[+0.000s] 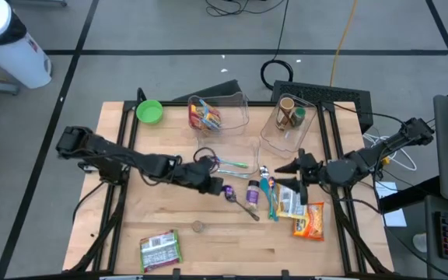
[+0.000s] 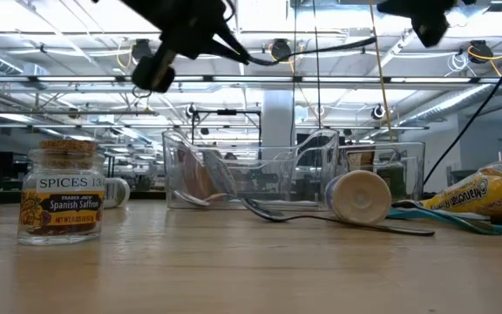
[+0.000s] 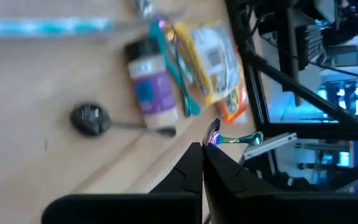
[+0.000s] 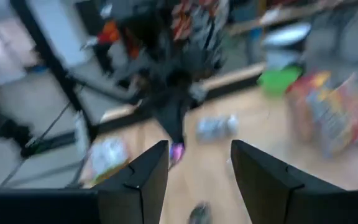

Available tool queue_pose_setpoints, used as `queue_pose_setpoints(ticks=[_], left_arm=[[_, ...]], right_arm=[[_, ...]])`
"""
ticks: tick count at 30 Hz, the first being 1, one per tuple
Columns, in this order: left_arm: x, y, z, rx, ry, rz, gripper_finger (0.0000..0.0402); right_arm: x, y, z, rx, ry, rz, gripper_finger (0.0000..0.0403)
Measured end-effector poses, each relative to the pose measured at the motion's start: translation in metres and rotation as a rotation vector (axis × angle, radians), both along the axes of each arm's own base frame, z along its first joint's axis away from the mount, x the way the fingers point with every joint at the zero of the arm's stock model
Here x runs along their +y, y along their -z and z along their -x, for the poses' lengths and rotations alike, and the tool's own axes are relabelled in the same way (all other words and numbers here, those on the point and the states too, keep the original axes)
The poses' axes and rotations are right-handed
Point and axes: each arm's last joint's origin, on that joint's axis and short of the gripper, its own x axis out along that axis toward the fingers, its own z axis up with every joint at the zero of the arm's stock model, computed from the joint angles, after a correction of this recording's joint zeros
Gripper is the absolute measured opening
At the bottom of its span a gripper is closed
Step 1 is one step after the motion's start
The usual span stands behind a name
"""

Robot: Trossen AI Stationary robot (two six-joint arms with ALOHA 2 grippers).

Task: Pick & Place Food Item
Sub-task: Put the left green spoon into the bottom transparent bin

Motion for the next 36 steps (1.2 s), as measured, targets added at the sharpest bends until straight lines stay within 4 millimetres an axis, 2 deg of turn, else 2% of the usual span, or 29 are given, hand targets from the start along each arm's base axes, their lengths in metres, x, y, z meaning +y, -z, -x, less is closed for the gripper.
queue_pose_setpoints(ticks=[8, 13, 21, 25, 32, 36], left_arm=[[0.031, -0.039, -0.011, -0.003, 0.059, -0.185, 0.0001], [0.044, -0.056, -0.013, -0.017, 0.104, -0.24, 0.0], [0.07, -0.078, -0.011, 0.022, 0.113, -0.408, 0.0], [0.083, -0.093, -0.012, -0.002, 0.102, -0.505, 0.0], [0.1, -0.122, -0.009, -0.058, 0.098, -0.646, 0.0], [0.115, -0.138, 0.004, -0.068, 0.036, -0.686, 0.0]], right_arm=[[-0.012, -0.024, -0.004, -0.199, 0.221, 0.136, 0.0166], [-0.024, -0.041, -0.017, -0.262, 0.313, 0.147, 0.0166], [-0.025, -0.096, -0.065, -0.229, 0.374, 0.353, 0.0166], [-0.026, -0.115, -0.09, -0.129, 0.381, 0.43, 0.0166], [-0.032, -0.127, -0.12, 0.004, 0.343, 0.46, 0.0166], [-0.033, -0.119, -0.131, 0.035, 0.329, 0.427, 0.0166]])
